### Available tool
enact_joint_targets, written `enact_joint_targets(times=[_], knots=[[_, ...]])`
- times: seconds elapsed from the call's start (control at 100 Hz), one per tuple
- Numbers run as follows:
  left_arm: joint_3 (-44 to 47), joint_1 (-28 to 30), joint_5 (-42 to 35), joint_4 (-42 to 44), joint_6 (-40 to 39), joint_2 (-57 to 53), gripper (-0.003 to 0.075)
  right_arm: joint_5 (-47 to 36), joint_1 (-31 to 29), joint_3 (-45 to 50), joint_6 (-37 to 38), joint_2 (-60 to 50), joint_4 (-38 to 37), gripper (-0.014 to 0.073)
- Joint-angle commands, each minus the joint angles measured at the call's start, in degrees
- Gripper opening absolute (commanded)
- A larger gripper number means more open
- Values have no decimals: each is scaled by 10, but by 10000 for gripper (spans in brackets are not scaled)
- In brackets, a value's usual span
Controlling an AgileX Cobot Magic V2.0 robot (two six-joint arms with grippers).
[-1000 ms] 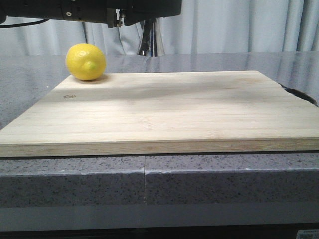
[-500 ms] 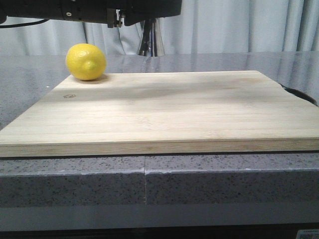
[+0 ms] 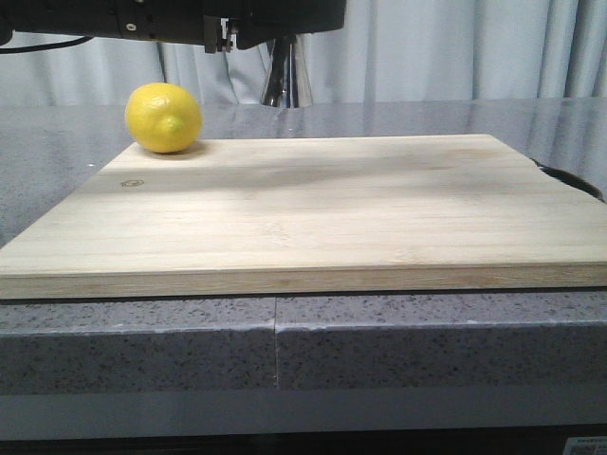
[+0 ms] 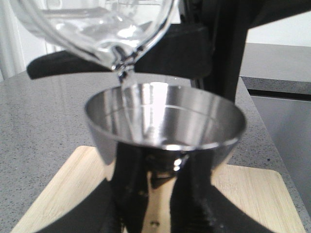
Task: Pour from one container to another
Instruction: 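Tilt the beaker with the right gripper, pouring liquid into the jigger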
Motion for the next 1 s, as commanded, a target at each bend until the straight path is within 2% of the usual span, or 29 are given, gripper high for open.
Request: enact_joint_targets(times=[0.0,0.85,0.99], knots=[[-16,-5,60,-52,-5,-34,205,-5,-3,-25,0,-21,-12,294],[-16,-5,60,-52,-5,-34,205,-5,-3,-25,1,-21,-67,294],[-16,-5,60,-52,-5,-34,205,-5,-3,-25,61,-21,-39,294]])
